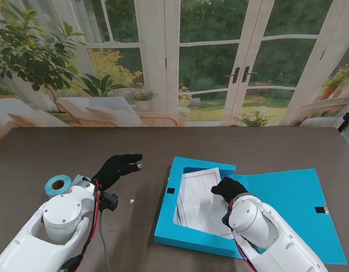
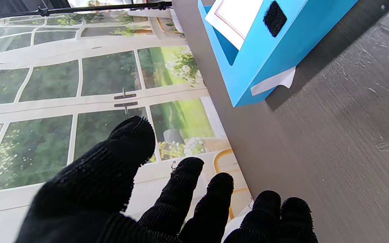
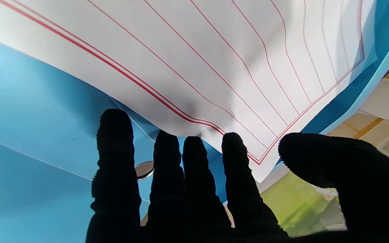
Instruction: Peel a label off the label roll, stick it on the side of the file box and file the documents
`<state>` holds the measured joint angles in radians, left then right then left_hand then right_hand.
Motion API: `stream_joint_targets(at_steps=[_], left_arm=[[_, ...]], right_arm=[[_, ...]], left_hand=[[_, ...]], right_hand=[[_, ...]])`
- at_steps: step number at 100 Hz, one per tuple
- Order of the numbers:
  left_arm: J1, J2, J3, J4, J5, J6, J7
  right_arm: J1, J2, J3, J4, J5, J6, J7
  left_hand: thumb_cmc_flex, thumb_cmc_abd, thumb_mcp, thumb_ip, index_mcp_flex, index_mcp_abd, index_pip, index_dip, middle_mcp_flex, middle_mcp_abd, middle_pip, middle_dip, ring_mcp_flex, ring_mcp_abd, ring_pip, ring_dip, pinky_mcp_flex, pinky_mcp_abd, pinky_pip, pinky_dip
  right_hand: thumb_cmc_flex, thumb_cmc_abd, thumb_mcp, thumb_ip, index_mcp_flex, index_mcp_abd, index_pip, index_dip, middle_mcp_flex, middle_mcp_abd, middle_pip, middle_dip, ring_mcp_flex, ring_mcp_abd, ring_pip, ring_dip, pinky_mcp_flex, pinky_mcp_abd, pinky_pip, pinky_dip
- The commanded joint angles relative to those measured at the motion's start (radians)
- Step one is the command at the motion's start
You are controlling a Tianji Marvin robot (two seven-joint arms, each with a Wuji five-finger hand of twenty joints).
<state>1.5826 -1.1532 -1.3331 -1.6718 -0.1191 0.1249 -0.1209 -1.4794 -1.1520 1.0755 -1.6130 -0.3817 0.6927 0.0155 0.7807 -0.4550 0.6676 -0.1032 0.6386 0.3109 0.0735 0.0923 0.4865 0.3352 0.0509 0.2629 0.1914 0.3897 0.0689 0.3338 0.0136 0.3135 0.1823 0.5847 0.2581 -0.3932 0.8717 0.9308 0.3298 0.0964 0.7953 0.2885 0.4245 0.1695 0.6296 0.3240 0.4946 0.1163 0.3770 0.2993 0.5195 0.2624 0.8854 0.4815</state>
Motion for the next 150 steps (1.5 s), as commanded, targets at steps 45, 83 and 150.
stream_joint_targets(at_steps=[45, 83, 150], left_arm=[[0.005, -0.002, -0.004, -0.005, -0.004, 0.003, -0.013], [0.014, 0.001, 0.002, -0.010, 0.045, -0.050, 0.003], [0.107, -0.011, 0.078, -0.019, 0.215, -0.265, 0.177]], right_arm=[[-0.041, 0.001, 0.005, -0.003, -0.025, -0.070, 0.000], [-0.068, 0.002, 0.050, -0.050, -0.141, -0.200, -0.074], [-0.211, 0.008, 0.227, -0.104, 0.016, -0.763, -0.094]], left_hand=[[-0.013, 0.018, -0.026, 0.018, 0.011, -0.022, -0.001, 0.003, 0.002, -0.018, -0.001, -0.004, 0.009, -0.019, -0.010, 0.005, -0.018, -0.055, -0.022, 0.004], [-0.022, 0.019, -0.039, 0.016, 0.005, -0.043, -0.001, 0.003, 0.001, -0.035, 0.000, -0.004, 0.004, -0.021, -0.012, 0.003, -0.030, -0.049, -0.027, 0.002], [-0.039, 0.019, -0.073, 0.014, -0.021, -0.074, -0.013, -0.003, 0.004, -0.062, -0.001, -0.006, 0.000, -0.025, -0.015, -0.005, -0.042, -0.036, -0.033, 0.000]], right_hand=[[-0.057, 0.043, -0.022, -0.028, -0.047, -0.034, 0.011, -0.010, -0.035, -0.022, 0.014, 0.010, 0.018, 0.127, 0.023, 0.013, -0.435, 0.003, -0.006, 0.001], [-0.081, 0.042, -0.022, -0.046, -0.015, -0.073, 0.003, -0.016, -0.022, -0.042, 0.003, 0.008, 0.006, 0.118, 0.003, 0.009, -0.463, 0.014, -0.051, -0.004], [-0.046, 0.049, -0.020, -0.023, 0.112, -0.117, -0.061, -0.026, 0.100, -0.063, -0.067, 0.011, 0.053, 0.110, -0.087, 0.005, -0.416, 0.043, -0.161, 0.004]])
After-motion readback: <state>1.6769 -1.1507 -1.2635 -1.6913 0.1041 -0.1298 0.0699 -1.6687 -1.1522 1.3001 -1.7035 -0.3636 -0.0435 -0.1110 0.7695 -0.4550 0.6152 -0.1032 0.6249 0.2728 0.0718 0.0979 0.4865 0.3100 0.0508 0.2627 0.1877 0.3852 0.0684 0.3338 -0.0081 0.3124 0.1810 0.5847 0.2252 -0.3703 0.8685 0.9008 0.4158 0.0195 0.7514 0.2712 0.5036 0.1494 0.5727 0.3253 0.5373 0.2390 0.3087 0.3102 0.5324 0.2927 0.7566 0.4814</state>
